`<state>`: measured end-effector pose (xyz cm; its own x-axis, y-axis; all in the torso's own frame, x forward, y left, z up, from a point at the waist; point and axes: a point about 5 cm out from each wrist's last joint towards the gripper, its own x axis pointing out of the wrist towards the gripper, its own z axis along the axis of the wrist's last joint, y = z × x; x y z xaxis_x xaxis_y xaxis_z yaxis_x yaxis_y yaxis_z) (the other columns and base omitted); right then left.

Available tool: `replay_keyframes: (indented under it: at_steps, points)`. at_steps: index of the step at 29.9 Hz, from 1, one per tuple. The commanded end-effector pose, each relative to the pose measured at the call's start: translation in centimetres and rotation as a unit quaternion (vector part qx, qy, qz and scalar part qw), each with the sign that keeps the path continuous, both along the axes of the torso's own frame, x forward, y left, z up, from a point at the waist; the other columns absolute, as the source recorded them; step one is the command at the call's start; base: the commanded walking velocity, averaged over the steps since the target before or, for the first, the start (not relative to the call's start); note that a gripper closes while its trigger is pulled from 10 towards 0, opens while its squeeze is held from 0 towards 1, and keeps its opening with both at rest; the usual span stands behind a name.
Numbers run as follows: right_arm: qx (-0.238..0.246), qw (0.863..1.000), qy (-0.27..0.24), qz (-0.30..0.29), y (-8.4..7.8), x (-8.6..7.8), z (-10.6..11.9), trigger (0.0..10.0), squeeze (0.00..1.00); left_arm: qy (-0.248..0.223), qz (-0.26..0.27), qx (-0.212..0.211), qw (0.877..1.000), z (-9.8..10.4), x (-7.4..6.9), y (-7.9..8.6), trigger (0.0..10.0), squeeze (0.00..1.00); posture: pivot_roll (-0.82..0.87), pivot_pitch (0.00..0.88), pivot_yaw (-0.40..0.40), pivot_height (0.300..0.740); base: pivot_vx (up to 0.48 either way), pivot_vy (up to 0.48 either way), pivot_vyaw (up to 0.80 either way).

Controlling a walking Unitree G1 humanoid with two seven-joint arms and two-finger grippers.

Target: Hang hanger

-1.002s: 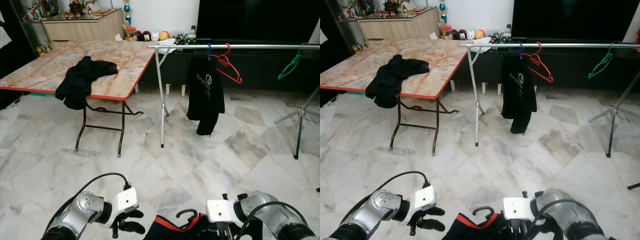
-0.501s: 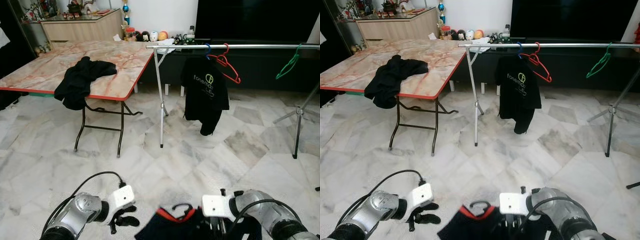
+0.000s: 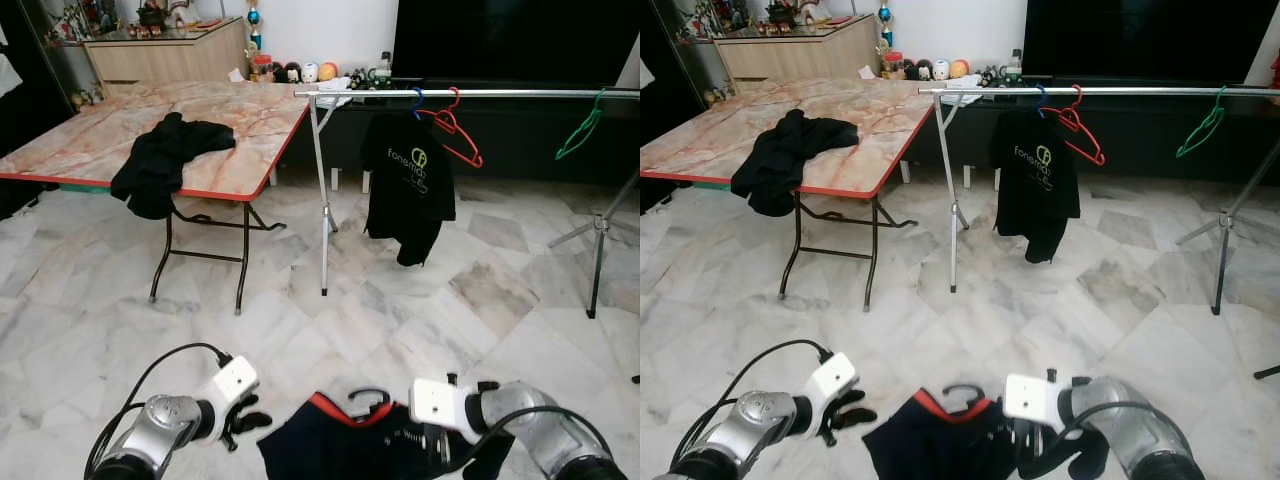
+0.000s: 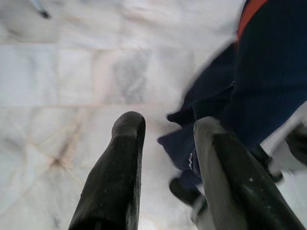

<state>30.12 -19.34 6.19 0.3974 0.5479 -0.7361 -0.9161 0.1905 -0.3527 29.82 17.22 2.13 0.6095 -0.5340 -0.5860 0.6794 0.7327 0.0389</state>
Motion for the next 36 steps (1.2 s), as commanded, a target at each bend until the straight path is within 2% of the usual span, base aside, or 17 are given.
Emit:
replay_keyframes:
  at_steps: [1,5,9,10,12,13,16,19,22,24,25,26,27,28,31,35,36]
  points:
    - [-0.003,1.000,-0.026,-0.011,0.0,0.6,0.9,10.0,0.00,0.018,0.028,-0.018,0.999,-0.5,-0.3,0.4,10.0,0.00,-0.04,0.000,0.083,0.740,0.000,0.000,0.00]
    - [0.031,0.999,-0.009,-0.014,0.5,0.0,1.1,10.0,0.00,0.026,0.037,-0.022,0.999,-1.0,-0.6,0.3,10.0,0.00,-0.04,0.000,0.084,0.740,0.000,0.000,0.00]
    - [-0.020,1.000,0.004,-0.015,-0.5,-0.6,0.4,10.0,0.00,0.049,0.021,-0.012,0.999,-1.8,-1.4,0.5,10.0,0.00,-0.04,0.000,0.091,0.740,0.000,0.000,0.00]
    - [-0.020,1.000,0.004,-0.015,-0.5,-0.6,0.4,10.0,0.00,0.049,0.021,-0.012,0.999,-1.8,-1.4,0.5,10.0,0.00,-0.04,0.000,0.091,0.740,0.000,0.000,0.00]
    - [-0.005,0.999,-0.007,-0.042,-0.6,-0.1,0.7,10.0,0.00,0.052,0.002,0.025,0.998,-2.3,-1.9,0.9,10.0,0.00,-0.04,0.000,0.098,0.740,0.000,0.000,0.00]
    - [-0.005,0.999,-0.008,-0.044,-0.6,-0.2,0.7,10.0,0.00,0.051,0.002,0.026,0.998,-2.3,-1.9,0.9,10.0,0.00,-0.04,0.000,0.098,0.740,0.000,0.000,0.00]
    - [-0.030,0.999,0.010,-0.037,-0.9,-0.7,0.2,10.0,0.00,0.036,0.043,0.053,0.997,-2.2,-1.4,1.8,10.0,0.00,-0.04,0.002,0.104,0.740,0.000,0.000,0.00]
    - [-0.034,0.999,0.020,-0.030,-0.8,-1.2,-0.4,10.0,0.00,0.015,0.078,0.036,0.996,-1.5,-0.7,2.1,10.0,0.00,-0.04,0.009,0.105,0.740,0.000,0.000,0.00]
    - [0.021,0.998,0.013,-0.051,0.1,-1.1,-0.1,10.0,0.00,0.026,0.079,0.000,0.996,-1.4,-0.6,1.9,10.0,0.00,-0.03,0.010,0.109,0.740,0.000,0.000,0.00]
    - [0.057,0.997,0.003,-0.054,0.9,-0.9,0.6,10.0,0.00,0.044,0.044,0.013,0.998,-1.9,-1.2,1.6,10.0,0.00,-0.04,0.016,0.118,0.740,0.000,0.000,0.00]
    - [0.057,0.997,0.003,-0.054,0.9,-0.9,0.6,10.0,0.00,0.044,0.044,0.013,0.998,-1.9,-1.2,1.6,10.0,0.00,-0.04,0.016,0.118,0.740,0.000,0.000,0.00]
    - [0.051,0.997,-0.007,-0.054,1.0,-0.7,0.8,10.0,0.00,0.066,0.056,0.003,0.996,-2.3,-1.5,1.6,10.0,0.17,-0.04,0.019,0.119,0.740,0.000,0.000,0.00]
    - [0.045,0.998,-0.009,-0.053,1.0,-0.6,0.7,10.0,0.00,0.073,0.063,-0.001,0.995,-2.4,-1.6,1.6,10.0,0.17,-0.04,0.019,0.119,0.740,0.000,0.000,0.00]
    - [0.037,0.998,-0.009,-0.050,1.0,-0.6,0.7,10.0,0.00,0.077,0.070,-0.005,0.995,-2.4,-1.6,1.7,10.0,1.00,-0.04,0.020,0.121,0.740,0.000,0.000,0.00]
    - [0.041,0.998,-0.009,-0.052,1.0,-0.6,0.7,10.0,0.00,0.078,0.071,0.002,0.994,-2.6,-1.7,1.9,10.0,1.00,-0.04,0.020,0.120,0.740,0.000,0.000,0.00]
    - [0.083,0.995,-0.017,-0.061,1.6,-0.3,1.7,10.0,0.00,0.079,0.068,0.004,0.995,-2.8,-1.9,1.9,10.0,1.00,-0.04,0.021,0.121,0.740,0.000,0.000,0.00]
    - [0.093,0.994,-0.010,-0.055,1.9,-0.3,1.9,10.0,0.00,0.077,0.067,-0.009,0.995,-2.7,-1.9,1.7,10.0,1.00,-0.03,0.025,0.122,0.740,0.000,0.000,0.00]
